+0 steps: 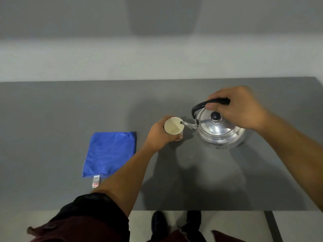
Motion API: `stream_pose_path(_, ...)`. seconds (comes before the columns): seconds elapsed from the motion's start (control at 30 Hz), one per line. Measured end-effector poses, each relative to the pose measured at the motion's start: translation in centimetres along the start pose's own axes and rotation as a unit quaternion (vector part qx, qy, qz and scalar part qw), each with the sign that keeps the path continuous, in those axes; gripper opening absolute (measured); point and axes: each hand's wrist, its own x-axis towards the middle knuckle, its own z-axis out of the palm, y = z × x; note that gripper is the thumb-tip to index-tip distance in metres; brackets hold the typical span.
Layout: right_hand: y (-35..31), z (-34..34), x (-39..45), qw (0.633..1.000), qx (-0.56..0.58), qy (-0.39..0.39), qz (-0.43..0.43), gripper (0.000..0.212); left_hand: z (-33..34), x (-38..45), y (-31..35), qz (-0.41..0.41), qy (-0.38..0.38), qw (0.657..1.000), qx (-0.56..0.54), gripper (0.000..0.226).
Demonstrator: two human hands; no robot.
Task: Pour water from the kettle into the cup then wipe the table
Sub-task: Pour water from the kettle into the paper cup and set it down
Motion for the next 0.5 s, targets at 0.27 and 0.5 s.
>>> stream_pose_path(0.27,-1.0,-0.4,0.7,0.999,-0.036,-0.025,-0.027,0.007,0.2,0.1,-0.5,0.027,-0.002,0.999,0.039,0.075)
stream_pose_path(0.5,-1.9,-0.9,1.2,0.993,-0.088,-0.061,-0.045,0.007,0.5,0.3,-0.7,0.041,-0.007,0.998,0.043,0.078)
